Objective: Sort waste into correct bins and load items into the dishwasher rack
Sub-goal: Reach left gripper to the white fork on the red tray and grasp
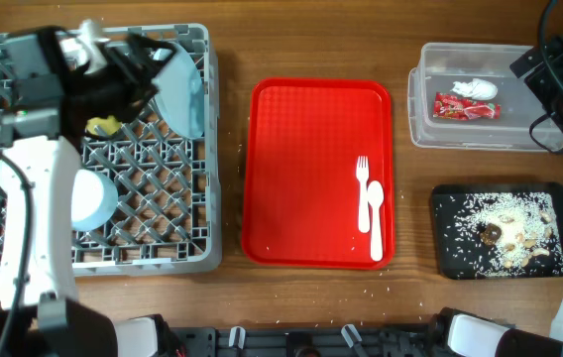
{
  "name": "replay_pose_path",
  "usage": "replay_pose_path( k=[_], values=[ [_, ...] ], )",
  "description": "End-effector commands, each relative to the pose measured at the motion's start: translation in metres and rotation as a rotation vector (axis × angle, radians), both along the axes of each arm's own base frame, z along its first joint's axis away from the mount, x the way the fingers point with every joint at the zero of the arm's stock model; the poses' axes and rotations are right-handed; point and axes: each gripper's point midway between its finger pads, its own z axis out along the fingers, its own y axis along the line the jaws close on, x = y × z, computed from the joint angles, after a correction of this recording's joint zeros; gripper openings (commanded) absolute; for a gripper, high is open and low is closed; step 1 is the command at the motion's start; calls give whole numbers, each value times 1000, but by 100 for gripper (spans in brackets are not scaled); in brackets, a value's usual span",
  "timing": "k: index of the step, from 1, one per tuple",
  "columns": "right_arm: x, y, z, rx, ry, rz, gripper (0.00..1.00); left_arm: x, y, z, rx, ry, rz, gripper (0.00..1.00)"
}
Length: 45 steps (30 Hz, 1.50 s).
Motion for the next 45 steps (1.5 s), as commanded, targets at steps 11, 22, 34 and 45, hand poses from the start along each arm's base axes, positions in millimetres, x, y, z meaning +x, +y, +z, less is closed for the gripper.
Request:
replay_pose_path(
  k=[11,22,34,45],
  values=[
    [-5,-4,2,-28,3,-12,100,-90,-242,-54,681,-5,-464,100],
    [-5,-4,2,-28,3,-12,100,-98,-312,-211,886,113,-538,67],
    [-5,-4,2,-28,3,-12,100,-97,-344,-243,915,33,-324,56],
    [-5,-4,2,-28,4,-12,100,-102,-332,-258,937,99,-273,54]
  ],
)
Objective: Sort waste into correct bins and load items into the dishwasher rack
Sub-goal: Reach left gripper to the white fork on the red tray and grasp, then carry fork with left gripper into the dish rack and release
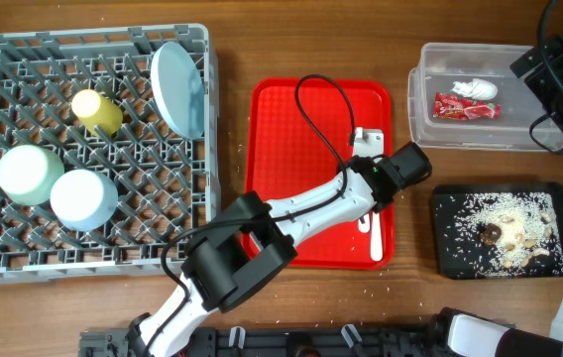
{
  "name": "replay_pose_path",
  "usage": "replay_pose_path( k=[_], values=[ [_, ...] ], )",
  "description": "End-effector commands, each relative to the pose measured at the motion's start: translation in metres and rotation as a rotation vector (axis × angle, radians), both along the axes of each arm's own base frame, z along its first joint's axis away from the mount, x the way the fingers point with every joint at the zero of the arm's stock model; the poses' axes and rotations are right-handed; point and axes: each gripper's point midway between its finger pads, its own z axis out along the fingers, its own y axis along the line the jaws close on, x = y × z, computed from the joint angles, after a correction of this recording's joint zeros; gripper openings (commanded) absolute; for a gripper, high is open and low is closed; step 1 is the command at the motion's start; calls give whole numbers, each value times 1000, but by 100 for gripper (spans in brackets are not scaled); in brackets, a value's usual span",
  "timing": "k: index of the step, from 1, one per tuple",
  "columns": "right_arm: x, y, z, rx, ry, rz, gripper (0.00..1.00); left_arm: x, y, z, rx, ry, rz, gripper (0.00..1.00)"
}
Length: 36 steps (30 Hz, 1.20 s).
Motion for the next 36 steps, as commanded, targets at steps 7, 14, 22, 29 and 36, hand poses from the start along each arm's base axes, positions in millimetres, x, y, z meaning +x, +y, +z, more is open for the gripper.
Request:
replay_pose_path(
  k=[7,14,22,29,36],
  values=[
    [-4,-3,2,-25,3,-10,100,-16,2,-31,24,105,0,41],
    [-4,-3,2,-26,3,-9,100,-10,14,-33,64,88,21,20],
    [-4,-3,2,-26,3,-9,100,-1,22,-30,62,88,45,4],
    [-4,-3,2,-25,3,-10,100,20,45,20,15,60,107,4],
    [-4,-3,2,-25,3,-10,100,65,188,214,-92,-103,-71,4]
  ],
)
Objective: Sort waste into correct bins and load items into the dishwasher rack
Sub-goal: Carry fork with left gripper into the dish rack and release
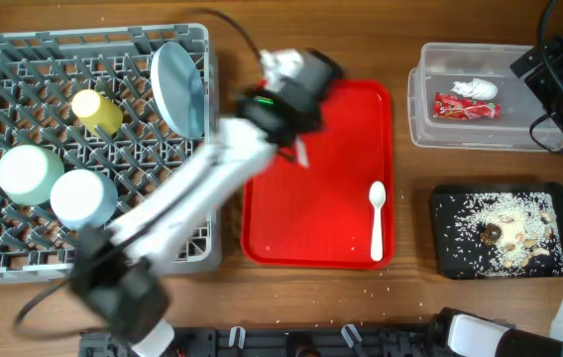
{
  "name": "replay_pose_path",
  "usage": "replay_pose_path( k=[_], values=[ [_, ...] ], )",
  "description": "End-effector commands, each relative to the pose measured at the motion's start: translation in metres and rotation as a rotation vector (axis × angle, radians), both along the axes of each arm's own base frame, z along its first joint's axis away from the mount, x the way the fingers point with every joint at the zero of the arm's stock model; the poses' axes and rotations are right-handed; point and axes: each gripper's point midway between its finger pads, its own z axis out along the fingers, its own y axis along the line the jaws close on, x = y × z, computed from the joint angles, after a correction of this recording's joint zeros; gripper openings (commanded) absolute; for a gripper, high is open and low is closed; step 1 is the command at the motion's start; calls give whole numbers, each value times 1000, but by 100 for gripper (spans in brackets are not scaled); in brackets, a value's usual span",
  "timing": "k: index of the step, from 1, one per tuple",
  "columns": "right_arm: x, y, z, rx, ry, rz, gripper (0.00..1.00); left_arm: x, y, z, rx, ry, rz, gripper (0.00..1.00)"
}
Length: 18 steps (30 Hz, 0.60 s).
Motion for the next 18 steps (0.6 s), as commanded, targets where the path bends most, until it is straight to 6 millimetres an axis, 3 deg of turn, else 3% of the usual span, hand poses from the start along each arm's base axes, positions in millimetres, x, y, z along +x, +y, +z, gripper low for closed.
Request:
replay_pose_path(
  k=[1,3,5,7,10,13,18],
  values=[
    [-4,-3,2,-25,3,-10,100,1,96,72,111,-94,-195,4],
    [-4,-3,2,-25,3,-10,100,5,166,91,141,-112,-70,4],
    [-4,-3,2,-25,3,-10,100,9,220,92,177,-99,5,4],
    [-4,-3,2,-25,2,-10,100,14,251,83,176,-71,-21,4],
    [-4,-3,2,-19,0,-16,100,17,274,70,126,-48,-82,4],
    [-4,-3,2,-18,0,-17,100,13,273,50,29,9,-182,4],
    [-4,-3,2,-19,0,-16,100,11,276,-5,0,143,-188,4]
  ],
)
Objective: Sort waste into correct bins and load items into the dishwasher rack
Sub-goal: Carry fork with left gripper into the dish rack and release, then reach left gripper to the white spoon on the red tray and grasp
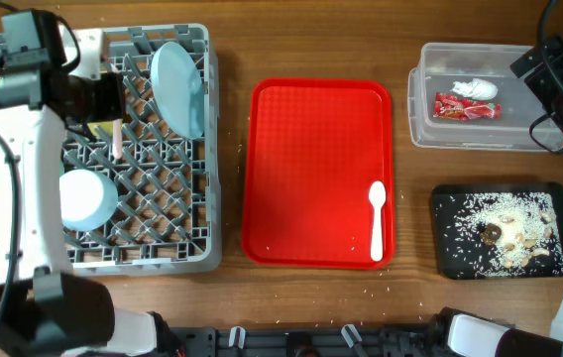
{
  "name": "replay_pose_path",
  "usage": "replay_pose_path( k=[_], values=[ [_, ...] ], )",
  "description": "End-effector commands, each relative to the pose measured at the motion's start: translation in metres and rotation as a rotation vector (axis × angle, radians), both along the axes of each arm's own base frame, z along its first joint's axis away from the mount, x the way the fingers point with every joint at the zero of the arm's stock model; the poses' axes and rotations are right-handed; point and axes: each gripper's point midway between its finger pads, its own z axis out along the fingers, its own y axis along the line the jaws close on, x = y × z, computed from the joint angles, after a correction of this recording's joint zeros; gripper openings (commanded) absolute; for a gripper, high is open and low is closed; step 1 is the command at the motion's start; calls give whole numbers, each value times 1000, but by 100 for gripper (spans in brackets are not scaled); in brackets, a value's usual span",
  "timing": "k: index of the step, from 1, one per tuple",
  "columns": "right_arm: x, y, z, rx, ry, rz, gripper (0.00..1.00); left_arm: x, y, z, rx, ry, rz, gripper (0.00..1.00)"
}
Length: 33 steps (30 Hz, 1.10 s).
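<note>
My left gripper [111, 99] hangs over the upper left of the grey dishwasher rack [163, 253], shut on the white fork [118, 147], which points down into the grid. A light-blue plate [177, 87] stands upright in the rack beside it. A yellow cup [95, 125] shows partly under the arm, and a pale cup [87, 196] stands lower down. The white spoon [376, 220] lies alone on the red tray [311, 169]. My right arm [557, 61] is at the upper right edge; its fingers do not show clearly.
A clear bin [420, 109] at the upper right holds a red wrapper [465, 107] and crumpled white paper [477, 89]. Below it a black tray [445, 238] carries rice and food scraps. Loose grains dot the wooden table near the front edge.
The left arm has moved from over the tray's upper left corner to the rack's upper left, with the fork still in its gripper. The spoon and right arm are unchanged.
At first the left gripper was at the rack by the plate, with fork and spoon side by side on the tray. Then it was at the fork on the tray. Later the fork was off the tray in the gripper, and now it hangs over the rack.
</note>
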Motion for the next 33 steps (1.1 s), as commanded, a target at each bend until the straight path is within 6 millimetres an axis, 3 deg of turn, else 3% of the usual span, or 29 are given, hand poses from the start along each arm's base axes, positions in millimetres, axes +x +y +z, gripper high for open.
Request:
replay_pose_path(
  k=[1,5,12,14,15,17,19,22,24,26,30,31,33],
  values=[
    [-4,-3,2,-19,0,-16,100,2,-11,-51,-65,93,-72,4],
    [-4,-3,2,-19,0,-16,100,6,-11,-88,-77,145,-71,4],
    [-4,-3,2,-19,0,-16,100,13,-32,-105,-149,163,-128,15],
    [-4,-3,2,-19,0,-16,100,13,-39,-106,-142,164,-158,32],
    [-4,-3,2,-19,0,-16,100,13,-43,-106,-141,164,-169,58],
    [-4,-3,2,-19,0,-16,100,13,-45,-105,-142,164,-170,53],
    [-4,-3,2,-19,0,-16,100,13,-43,-102,-147,162,-141,57],
    [-4,-3,2,-19,0,-16,100,20,-32,-64,-162,74,-46,60],
    [-4,-3,2,-19,0,-16,100,23,-20,-20,-163,-34,14,69],
    [-4,-3,2,-19,0,-16,100,13,-20,17,-152,-123,22,72],
    [-4,-3,2,-19,0,-16,100,-9,-33,42,-214,-130,83,72],
    [-4,-3,2,-19,0,-16,100,-15,-44,42,-237,-107,71,68],
    [-4,-3,2,-19,0,-16,100,-30,-88,35,-271,-27,-20,65]
  ],
)
